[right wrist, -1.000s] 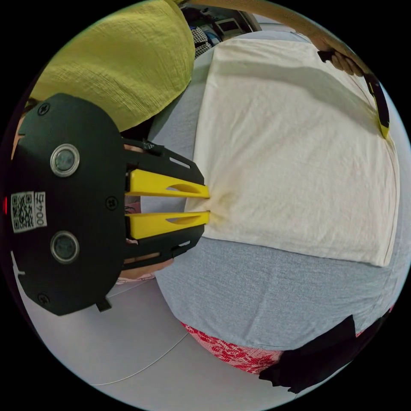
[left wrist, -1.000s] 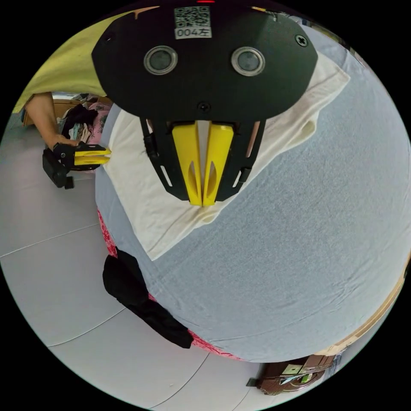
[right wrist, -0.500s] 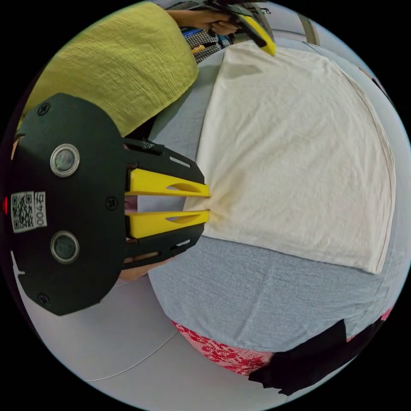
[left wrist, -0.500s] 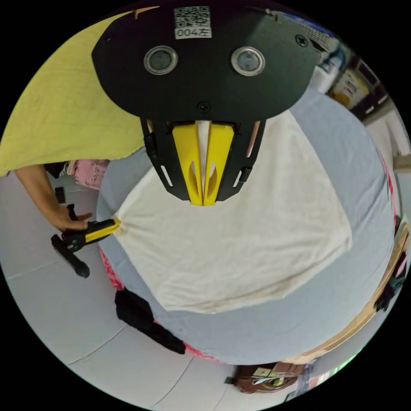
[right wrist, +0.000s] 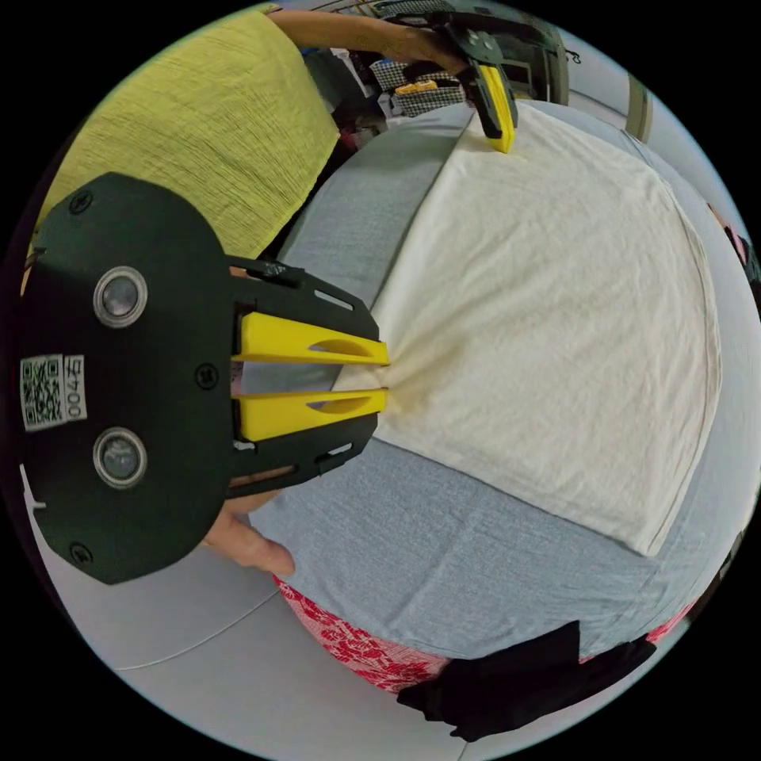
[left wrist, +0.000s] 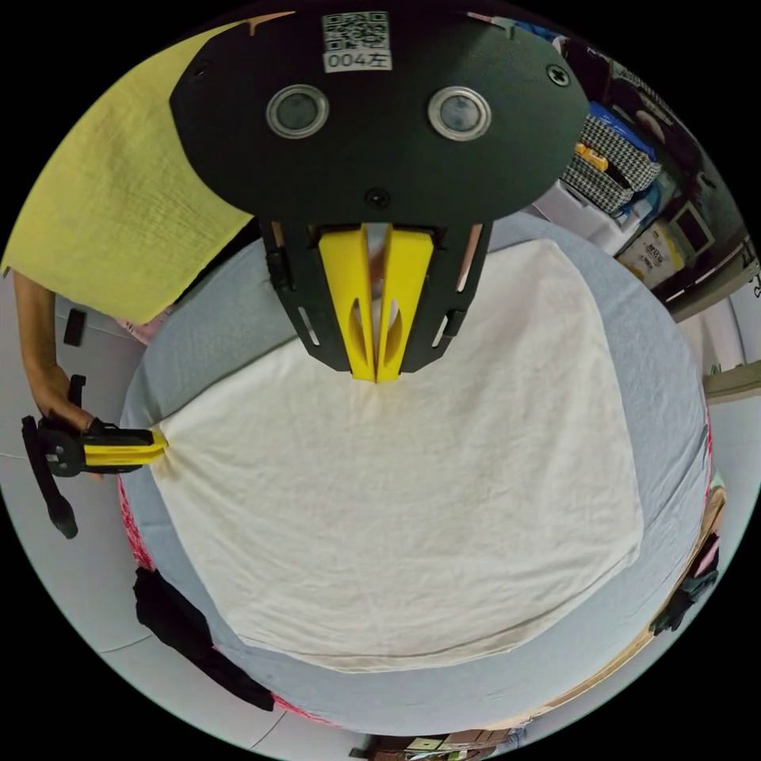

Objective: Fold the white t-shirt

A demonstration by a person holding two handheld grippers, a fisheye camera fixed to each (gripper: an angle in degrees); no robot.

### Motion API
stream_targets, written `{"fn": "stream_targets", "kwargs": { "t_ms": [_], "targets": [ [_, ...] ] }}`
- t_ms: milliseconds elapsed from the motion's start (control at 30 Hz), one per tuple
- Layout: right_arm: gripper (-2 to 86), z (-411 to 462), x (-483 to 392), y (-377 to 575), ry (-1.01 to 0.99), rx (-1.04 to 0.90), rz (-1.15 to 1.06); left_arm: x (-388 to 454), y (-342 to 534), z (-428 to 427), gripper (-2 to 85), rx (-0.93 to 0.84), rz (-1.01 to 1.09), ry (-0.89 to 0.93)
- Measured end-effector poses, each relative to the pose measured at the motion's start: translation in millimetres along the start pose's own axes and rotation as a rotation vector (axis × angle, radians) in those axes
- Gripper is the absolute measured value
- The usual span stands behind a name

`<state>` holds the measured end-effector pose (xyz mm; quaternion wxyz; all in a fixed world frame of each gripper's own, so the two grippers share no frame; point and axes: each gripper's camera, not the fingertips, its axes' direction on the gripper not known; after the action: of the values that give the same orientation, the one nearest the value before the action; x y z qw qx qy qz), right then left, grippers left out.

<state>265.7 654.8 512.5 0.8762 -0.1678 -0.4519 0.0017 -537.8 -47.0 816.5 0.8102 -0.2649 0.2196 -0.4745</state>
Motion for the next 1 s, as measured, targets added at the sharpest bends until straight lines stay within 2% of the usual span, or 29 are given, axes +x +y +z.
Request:
{"fn": "stream_targets", "kwargs": {
  "t_ms": [167, 300, 500, 667, 833, 1000],
  "targets": [
    [6.0, 2.8, -4.7, 6.2, 0.073, -0.063, -0.054, 0.2, 3.7, 5.0, 0.2, -0.013, -0.068, 0.069],
    [5.9, 4.4, 0.2, 15.5, 0.078, -0.072, -0.07, 14.4, 9.9, 8.8, 0.2, -0.014, -0.085, 0.03],
    [6.0, 6.3, 22.5, 45.1, 0.016, -0.008, -0.017, 37.3, 23.9, 15.8, 0.3, 0.004, -0.042, -0.043],
    [5.8, 9.1, 46.3, 72.6, -0.043, 0.05, 0.059, 37.5, 39.5, 23.3, 0.4, 0.025, -0.051, 0.019],
    [6.3, 11.9, 68.1, 104.1, -0.1, 0.115, 0.114, 37.9, 65.9, 28.1, 0.6, 0.075, 0.017, 0.058],
    [7.4, 1.8, 96.4, 152.8, -0.243, 0.316, 0.187, 12.4, 127.4, -0.4, 0.8, 0.286, 0.005, -0.033]
  ]
}}
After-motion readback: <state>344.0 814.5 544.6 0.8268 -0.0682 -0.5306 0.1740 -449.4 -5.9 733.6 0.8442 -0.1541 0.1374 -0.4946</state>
